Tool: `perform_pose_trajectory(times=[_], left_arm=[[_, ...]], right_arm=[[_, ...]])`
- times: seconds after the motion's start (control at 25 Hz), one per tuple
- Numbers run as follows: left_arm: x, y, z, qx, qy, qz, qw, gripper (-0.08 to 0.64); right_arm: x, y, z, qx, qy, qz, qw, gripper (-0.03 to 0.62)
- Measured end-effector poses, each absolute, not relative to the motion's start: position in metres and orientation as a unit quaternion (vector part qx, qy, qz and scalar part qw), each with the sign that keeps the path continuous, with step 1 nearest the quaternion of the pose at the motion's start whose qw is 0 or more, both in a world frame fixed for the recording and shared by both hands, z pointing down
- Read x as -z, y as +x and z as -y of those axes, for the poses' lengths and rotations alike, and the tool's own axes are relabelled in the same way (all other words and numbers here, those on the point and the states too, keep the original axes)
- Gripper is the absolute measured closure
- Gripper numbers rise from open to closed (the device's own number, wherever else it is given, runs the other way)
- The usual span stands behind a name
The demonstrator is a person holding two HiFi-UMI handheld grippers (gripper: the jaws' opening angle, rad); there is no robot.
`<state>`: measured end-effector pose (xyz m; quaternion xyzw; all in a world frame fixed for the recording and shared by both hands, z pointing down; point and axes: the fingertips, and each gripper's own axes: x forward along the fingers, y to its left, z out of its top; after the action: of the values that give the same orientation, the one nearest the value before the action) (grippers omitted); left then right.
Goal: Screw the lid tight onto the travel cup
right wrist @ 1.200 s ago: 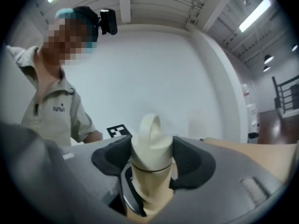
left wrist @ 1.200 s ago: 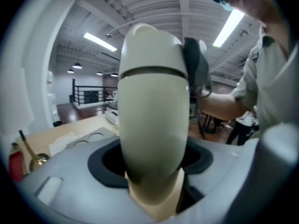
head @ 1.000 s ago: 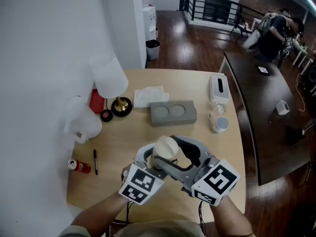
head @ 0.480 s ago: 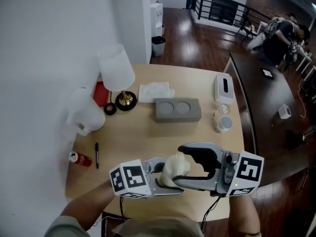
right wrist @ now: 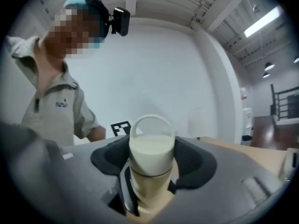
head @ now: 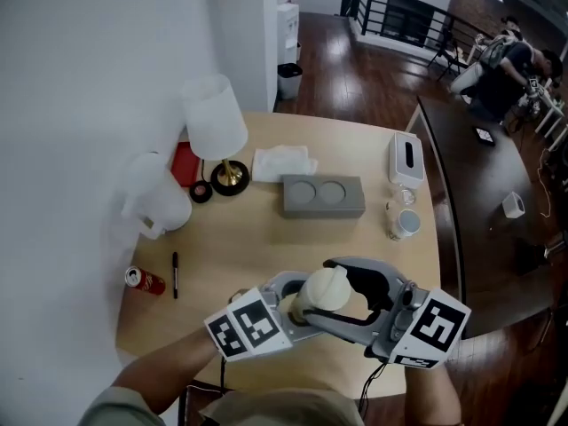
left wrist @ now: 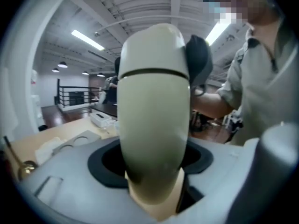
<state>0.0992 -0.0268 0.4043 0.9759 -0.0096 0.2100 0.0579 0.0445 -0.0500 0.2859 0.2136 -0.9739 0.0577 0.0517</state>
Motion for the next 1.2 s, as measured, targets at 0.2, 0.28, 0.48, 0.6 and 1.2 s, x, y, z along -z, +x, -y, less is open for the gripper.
perform_pose_trajectory(times=[0.2, 0.28, 0.48, 0.6, 1.2], left_arm=[[-0.426, 0.092, 0.069, -0.245, 0.953, 0.171, 0.043, 0.244], [-0.427, 0.093, 0.066, -0.24, 0.957, 0.151, 0.056, 0.244], [-0.396, 0.097, 0.024, -0.137, 0.979, -0.026, 0.151, 0.244], [-0.389, 0.096, 0.001, -0.139, 0.974, -0.095, 0.151, 0.244], [-0.404, 0.1, 0.008, -0.203, 0.975, -0.04, 0.08, 0.244]], right_arm=[[-0.3, 0.051, 0.078, -0.061, 0.364, 0.927, 0.069, 0.301], [-0.304, 0.048, 0.078, -0.064, 0.364, 0.926, 0.078, 0.3], [-0.293, 0.049, 0.055, -0.074, 0.279, 0.956, 0.058, 0.272], [-0.281, 0.058, 0.047, -0.094, 0.233, 0.968, 0.023, 0.265], [-0.283, 0.049, 0.039, -0.06, 0.238, 0.969, 0.041, 0.307]])
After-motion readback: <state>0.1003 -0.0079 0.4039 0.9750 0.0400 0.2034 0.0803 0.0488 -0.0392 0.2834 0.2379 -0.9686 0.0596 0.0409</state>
